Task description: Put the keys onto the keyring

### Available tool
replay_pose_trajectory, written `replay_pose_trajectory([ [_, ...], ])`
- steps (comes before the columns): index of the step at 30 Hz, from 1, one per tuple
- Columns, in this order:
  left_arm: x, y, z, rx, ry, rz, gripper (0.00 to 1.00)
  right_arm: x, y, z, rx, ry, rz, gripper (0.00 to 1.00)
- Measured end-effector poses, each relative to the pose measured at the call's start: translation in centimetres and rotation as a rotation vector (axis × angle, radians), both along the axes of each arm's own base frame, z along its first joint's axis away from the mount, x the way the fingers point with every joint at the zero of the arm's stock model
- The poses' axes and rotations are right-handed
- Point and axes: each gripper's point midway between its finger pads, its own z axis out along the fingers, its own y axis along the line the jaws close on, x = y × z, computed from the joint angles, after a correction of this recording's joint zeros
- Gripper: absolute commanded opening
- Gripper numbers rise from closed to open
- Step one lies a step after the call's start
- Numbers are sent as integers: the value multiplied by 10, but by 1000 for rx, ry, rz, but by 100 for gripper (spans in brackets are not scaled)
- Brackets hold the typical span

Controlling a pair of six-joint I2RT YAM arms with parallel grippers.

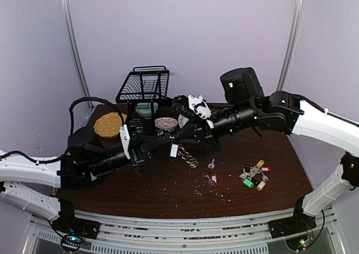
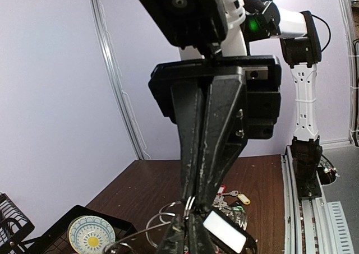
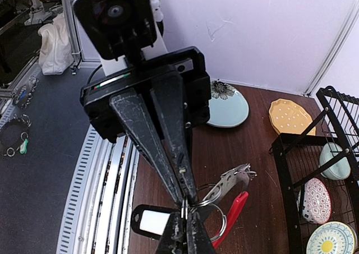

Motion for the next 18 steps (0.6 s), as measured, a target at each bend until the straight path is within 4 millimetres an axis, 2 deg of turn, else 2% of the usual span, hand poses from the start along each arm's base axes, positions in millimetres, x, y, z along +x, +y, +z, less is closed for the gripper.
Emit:
replay_pose_trajectory([
  [2, 0, 0, -2, 4, 17, -3, 37, 1, -2, -3, -20, -12, -6, 0],
  [5, -3, 1, -11, 43, 50, -15, 42, 4, -10, -12, -81, -32, -35, 0],
  [9, -7, 2, -15, 143, 81, -33, 26, 7, -17, -11, -151, -83, -64, 0],
  [15, -14, 0, 14, 177, 53, -77, 20, -6, -12, -8, -196, -145, -27, 0],
  [18, -15, -3, 10, 193, 57, -86, 20, -14, -8, -14, -215, -153, 0, 0],
])
